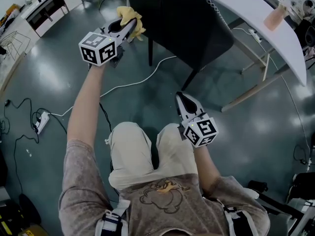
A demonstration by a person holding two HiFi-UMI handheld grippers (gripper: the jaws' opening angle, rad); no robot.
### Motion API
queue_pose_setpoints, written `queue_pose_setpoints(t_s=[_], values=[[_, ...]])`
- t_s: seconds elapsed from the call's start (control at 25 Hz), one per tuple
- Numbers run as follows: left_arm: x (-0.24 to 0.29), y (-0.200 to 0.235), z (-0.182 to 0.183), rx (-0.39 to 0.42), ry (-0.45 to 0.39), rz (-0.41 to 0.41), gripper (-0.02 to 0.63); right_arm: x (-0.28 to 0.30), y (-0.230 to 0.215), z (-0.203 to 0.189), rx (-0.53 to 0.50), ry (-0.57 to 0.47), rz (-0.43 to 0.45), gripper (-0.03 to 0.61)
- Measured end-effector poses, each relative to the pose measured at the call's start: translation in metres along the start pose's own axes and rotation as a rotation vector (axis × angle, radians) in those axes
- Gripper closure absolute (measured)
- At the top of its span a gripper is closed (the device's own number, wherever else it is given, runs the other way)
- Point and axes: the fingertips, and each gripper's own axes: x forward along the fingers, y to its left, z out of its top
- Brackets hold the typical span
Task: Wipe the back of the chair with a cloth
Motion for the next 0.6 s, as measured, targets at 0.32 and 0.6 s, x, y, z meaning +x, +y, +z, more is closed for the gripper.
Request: queue_pose_setpoints(t_s=[0.32, 0.6], values=[[0.017, 0.075, -0.044, -0.047, 0.114, 0.156, 0.551, 0.007, 0.006, -0.005, -0.007, 0.023, 0.002, 0.554], [0.037, 0.077, -0.069, -0.069, 0.162, 0.166, 0.551, 0.008, 0.01, -0.004, 0.0, 0.019, 0.0, 0.554]])
